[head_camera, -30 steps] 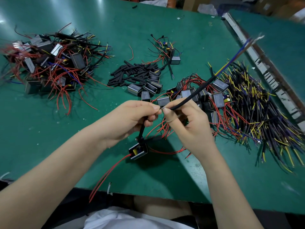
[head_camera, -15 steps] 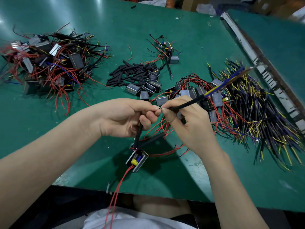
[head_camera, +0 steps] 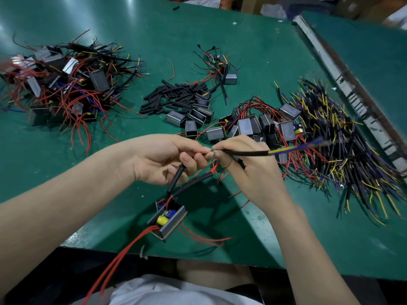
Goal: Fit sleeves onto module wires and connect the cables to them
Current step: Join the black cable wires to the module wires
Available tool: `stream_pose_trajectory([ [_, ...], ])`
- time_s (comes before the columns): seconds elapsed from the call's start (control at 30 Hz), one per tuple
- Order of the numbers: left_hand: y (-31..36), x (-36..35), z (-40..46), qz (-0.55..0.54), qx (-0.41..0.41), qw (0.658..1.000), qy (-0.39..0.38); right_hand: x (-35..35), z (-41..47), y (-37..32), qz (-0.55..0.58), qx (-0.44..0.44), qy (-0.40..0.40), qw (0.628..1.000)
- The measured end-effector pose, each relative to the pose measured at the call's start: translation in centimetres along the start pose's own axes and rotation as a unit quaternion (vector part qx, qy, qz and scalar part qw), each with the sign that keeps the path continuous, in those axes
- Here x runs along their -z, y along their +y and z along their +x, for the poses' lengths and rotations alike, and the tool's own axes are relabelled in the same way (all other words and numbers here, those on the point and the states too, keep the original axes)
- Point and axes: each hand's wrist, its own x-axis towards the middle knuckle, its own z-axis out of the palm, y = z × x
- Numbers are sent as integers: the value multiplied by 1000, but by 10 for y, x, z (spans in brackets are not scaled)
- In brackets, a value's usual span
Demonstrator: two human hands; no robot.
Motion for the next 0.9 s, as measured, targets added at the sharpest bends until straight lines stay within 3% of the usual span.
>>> stream_pose_trajectory([
  [0.17,2,-5,0,-14,8,1000,12,-1,-3,0,-24,12,24,999],
  [0.37,-5,-12,5,95,-101,987,83,-5,-4,-2,3,-52,72,996],
  [0.47,-8,-14,7,144,-159,968,130,-4,-2,-4,30,-71,79,994],
  [0.57,-12,-19,9,221,-240,923,204,-3,-1,-8,44,-113,67,990],
  [0.63,-16,-22,9,290,-291,878,247,-3,1,-11,64,-167,52,982],
  [0.7,-19,-22,9,407,-333,798,294,-2,2,-12,105,-226,35,968],
  [0.87,-32,-22,10,662,-423,506,357,0,-1,-14,146,-290,11,946],
  [0.9,-34,-20,12,684,-429,473,353,-1,-2,-14,142,-297,10,944],
])
